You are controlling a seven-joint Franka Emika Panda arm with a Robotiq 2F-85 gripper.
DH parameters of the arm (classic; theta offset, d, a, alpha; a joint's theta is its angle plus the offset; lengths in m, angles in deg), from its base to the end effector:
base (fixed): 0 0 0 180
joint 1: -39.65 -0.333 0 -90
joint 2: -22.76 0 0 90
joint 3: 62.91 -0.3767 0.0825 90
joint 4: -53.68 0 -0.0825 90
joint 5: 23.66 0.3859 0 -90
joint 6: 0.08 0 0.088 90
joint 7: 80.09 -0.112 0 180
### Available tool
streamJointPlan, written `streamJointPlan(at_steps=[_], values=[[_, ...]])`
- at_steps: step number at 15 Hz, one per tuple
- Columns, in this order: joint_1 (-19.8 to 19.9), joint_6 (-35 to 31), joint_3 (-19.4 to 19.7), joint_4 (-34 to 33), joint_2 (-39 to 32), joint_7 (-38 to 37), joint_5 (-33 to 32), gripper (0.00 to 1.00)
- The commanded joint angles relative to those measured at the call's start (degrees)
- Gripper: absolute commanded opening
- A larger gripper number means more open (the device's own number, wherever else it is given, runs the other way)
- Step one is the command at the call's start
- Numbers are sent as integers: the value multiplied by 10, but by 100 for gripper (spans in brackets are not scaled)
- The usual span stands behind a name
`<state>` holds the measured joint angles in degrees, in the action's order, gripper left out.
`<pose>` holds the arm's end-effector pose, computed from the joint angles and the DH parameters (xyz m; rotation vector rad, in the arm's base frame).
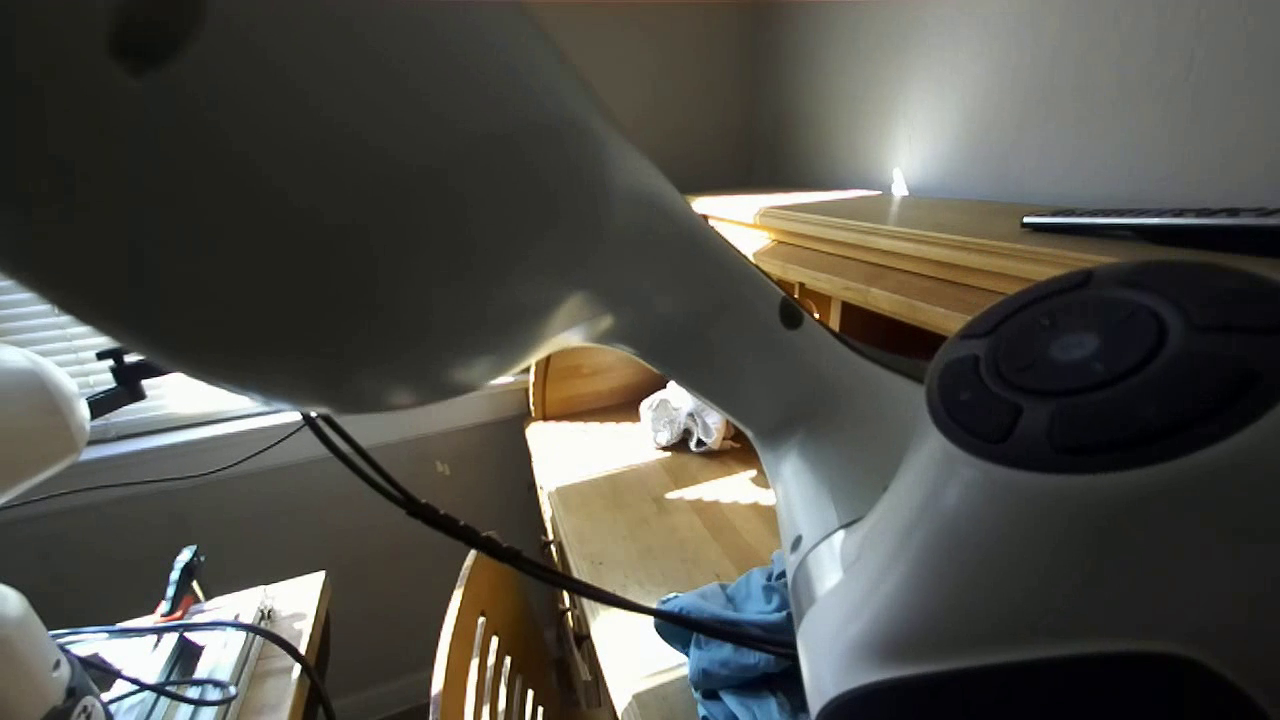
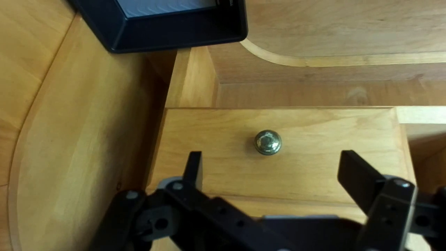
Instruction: Open the top drawer on the right, remove the top drawer on the left and put it on the table
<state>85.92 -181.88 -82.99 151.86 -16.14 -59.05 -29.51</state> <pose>0.6620 -0.3827 0.3548 2.6962 -0.2071 1.1611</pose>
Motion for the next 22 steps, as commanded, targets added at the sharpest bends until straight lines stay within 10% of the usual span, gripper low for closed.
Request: streamJointPlan(at_steps=[1, 9, 10, 22], values=[[30, 13, -41, -44, -42, 27, -6, 100], [63, 27, -92, -70, -80, 62, -7, 96], [64, 27, -95, -72, -83, 64, -7, 74], [72, 26, -113, -102, -108, 77, -7, 5]])
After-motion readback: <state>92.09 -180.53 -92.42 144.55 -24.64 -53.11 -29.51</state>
